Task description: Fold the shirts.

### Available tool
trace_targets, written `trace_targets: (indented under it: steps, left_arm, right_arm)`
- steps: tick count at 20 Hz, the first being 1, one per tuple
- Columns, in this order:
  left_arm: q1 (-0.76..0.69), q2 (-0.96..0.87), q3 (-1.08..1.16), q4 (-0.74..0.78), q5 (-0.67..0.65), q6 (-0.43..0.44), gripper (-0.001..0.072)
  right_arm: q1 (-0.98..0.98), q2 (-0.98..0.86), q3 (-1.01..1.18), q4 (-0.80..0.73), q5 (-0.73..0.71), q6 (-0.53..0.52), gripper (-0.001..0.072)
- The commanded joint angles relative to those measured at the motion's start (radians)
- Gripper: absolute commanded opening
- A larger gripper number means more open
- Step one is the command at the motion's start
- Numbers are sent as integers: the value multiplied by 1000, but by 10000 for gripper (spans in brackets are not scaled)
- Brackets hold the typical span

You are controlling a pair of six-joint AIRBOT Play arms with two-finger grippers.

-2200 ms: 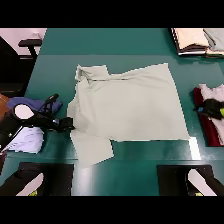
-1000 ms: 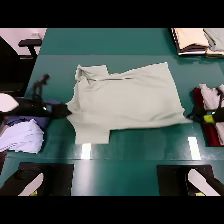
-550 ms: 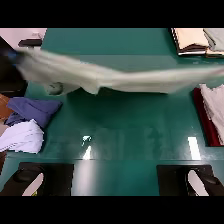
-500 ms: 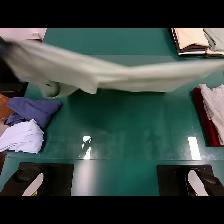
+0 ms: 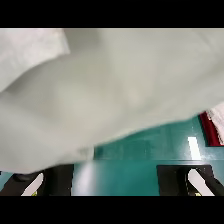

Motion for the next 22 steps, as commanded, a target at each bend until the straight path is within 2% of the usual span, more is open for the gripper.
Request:
trace_targets:
  steps: [1,4,6,8,12,17,19,22]
  left_arm:
    - [1,-124,-35,91,-179,-16,27]
    - [1,-304,-159,21,-266,6,27]
    - [1,-427,-249,-17,-254,18,28]
    - [1,-550,-320,-29,-219,19,28]
    - [1,-794,-342,-29,-76,82,28]
    - [4,-904,-334,-26,168,91,26]
    - [5,-906,-334,-21,180,145,26]
    - [40,-906,-335,-19,35,200,27]
  right_arm:
    - [-11,-69,-58,48,45,20,8]
    - [116,-152,-278,-55,54,20,8]
    - [236,-256,-371,-209,56,20,8]
    - [315,-385,-415,-291,52,20,9]
    - [345,-676,-313,-295,18,27,8]
    - [343,-907,-72,-282,-25,27,8]
    - [343,-914,-69,-281,-24,27,9]
    - [343,-849,-217,-282,-8,27,8]
